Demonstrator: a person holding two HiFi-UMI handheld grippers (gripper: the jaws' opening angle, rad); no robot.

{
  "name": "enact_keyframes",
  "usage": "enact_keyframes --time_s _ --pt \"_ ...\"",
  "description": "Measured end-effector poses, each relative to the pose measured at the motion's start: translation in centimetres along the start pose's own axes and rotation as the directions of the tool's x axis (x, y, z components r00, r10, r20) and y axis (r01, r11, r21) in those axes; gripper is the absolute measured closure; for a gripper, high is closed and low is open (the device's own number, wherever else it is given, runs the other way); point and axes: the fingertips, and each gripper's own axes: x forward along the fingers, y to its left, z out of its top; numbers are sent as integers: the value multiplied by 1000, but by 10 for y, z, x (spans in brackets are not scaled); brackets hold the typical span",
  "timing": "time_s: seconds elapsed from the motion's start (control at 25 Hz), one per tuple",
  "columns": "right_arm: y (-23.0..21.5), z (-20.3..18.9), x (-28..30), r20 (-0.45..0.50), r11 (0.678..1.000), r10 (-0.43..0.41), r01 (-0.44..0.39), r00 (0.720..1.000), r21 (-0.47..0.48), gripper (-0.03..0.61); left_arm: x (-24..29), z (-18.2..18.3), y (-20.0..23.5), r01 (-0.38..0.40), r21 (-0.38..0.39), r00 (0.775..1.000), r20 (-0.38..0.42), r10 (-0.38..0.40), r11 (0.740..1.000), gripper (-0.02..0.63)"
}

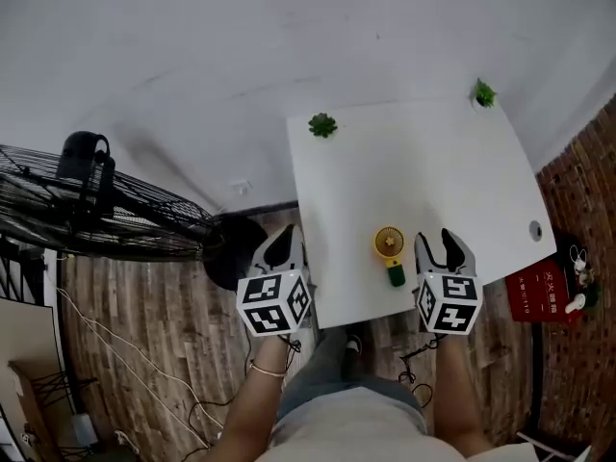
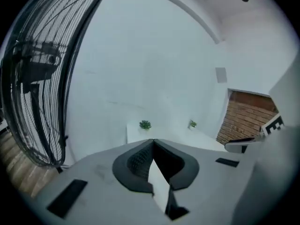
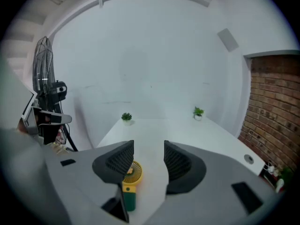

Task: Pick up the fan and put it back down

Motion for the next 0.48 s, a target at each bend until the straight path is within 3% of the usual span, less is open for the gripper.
enact_keyframes --time_s 0.24,0.48 --pt "-49 75 -47 225 994 -92 77 970 75 463 -7 70 -20 23 65 992 125 -31 998 603" --pt "-96 127 -103 414 975 -213 166 885 148 551 -16 132 -45 50 129 966 247 -81 990 603"
